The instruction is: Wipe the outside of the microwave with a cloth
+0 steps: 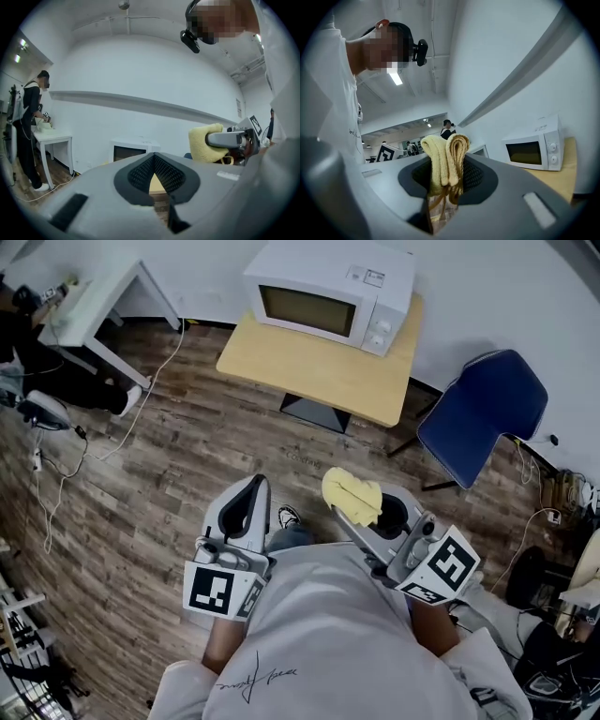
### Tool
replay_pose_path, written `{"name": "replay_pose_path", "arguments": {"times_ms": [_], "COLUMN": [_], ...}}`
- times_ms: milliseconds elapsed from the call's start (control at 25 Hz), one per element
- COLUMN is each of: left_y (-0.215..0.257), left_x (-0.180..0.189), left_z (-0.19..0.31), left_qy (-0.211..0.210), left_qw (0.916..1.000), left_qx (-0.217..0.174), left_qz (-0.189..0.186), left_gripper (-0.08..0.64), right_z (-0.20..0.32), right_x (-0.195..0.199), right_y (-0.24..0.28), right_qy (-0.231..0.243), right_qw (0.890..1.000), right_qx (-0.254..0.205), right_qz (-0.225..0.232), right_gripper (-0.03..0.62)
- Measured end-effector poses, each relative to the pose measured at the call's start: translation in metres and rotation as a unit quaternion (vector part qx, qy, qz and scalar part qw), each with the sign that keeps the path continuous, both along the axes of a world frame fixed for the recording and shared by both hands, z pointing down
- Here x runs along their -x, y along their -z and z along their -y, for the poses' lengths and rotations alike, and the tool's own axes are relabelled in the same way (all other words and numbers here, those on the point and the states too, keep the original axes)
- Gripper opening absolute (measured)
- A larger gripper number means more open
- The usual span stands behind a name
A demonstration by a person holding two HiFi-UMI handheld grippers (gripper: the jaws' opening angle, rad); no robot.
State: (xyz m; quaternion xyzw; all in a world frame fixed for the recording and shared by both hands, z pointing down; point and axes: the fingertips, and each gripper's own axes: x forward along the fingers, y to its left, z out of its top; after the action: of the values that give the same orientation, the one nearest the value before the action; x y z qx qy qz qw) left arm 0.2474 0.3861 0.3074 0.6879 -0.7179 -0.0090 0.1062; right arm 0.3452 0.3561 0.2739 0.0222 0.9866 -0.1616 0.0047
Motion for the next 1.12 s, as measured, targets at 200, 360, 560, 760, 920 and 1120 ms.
{"name": "replay_pose_path", "arguments": {"times_ms": [200,360,560,760,920,1120], "left_y": [0.004,0.006,-0.002,-0.012,-0.012,-0.004], "left_x": [0.040,0.060,0.083,0.099,0.123,0.162], "left_z": [0.014,0.022,0.036,0.067,0.110,0.181], "left_qy": [-0.008,-0.023,-0.032,-0.036,-0.038,-0.044], "left_qw": [1.0000,0.9997,0.9995,0.9992,0.9985,0.9972], "left_qx": [-0.001,-0.002,0.003,0.012,0.013,0.010], "left_qz": [0.005,0.011,0.009,0.012,0.037,0.060], "left_gripper": [0.000,0.000,0.000,0.000,0.000,0.000], "right_z": [0.013,0.028,0.055,0.102,0.155,0.224], "right_x": [0.044,0.064,0.072,0.078,0.097,0.128], "right_y": [0.001,-0.004,-0.021,-0.042,-0.044,-0.031], "right_qy": [-0.031,-0.069,-0.117,-0.161,-0.180,-0.168], "right_qw": [0.999,0.997,0.990,0.974,0.968,0.969], "right_qx": [-0.030,-0.026,-0.023,-0.071,-0.089,-0.110], "right_qz": [-0.014,-0.038,-0.077,-0.144,-0.151,-0.145], "right_gripper": [0.115,0.117,0.109,0.108,0.107,0.120]}}
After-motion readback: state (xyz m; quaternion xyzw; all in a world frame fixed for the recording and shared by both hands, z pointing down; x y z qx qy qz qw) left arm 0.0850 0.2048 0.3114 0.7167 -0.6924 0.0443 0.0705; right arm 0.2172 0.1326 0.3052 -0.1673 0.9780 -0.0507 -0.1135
